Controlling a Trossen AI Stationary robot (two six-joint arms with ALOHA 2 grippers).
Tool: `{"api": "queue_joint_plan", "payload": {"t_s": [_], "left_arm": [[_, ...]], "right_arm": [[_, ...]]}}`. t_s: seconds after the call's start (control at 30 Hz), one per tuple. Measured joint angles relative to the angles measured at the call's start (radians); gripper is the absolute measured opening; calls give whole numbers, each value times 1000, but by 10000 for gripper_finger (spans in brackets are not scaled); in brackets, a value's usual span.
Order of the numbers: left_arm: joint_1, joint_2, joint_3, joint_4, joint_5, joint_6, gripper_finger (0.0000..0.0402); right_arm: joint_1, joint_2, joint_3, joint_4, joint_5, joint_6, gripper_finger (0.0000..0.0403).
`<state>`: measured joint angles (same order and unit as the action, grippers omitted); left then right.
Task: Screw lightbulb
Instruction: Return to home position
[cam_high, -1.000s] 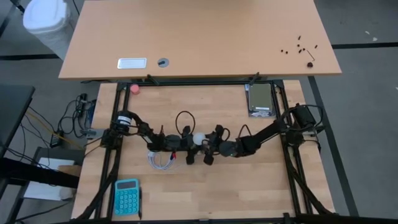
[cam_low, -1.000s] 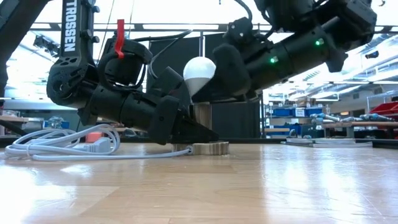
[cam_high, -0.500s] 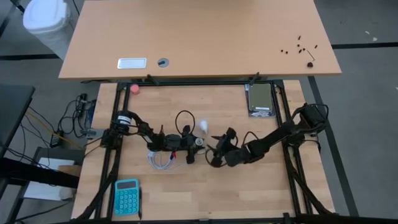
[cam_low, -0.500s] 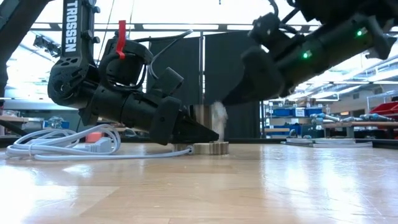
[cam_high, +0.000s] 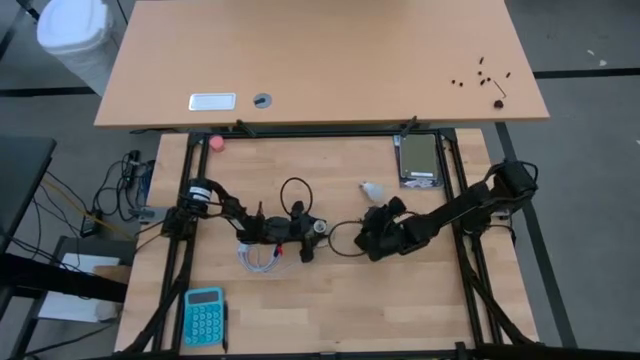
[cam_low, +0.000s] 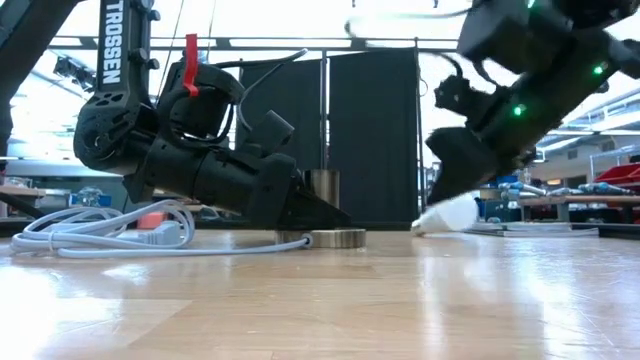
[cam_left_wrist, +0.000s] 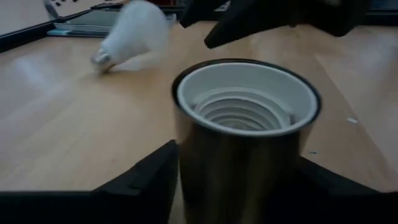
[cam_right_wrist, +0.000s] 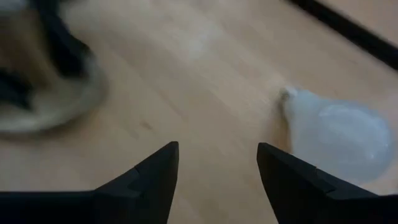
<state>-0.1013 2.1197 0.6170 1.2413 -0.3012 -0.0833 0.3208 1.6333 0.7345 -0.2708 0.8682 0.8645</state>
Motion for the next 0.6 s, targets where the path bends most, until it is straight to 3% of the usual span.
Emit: {"api": "queue_joint_plan", "payload": {"t_s": [0.13, 0.27, 0.6], "left_arm": [[0, 0, 1, 2, -41, -12, 263], [1, 2, 3, 20, -47, 4, 292], [61, 3, 71, -50, -42, 44, 300]], "right_arm": [[-27, 1, -6, -132, -47, 64, 229], [-38, -2, -50, -154, -64, 110, 229], [-26, -6, -74, -139, -107, 148, 229]]}}
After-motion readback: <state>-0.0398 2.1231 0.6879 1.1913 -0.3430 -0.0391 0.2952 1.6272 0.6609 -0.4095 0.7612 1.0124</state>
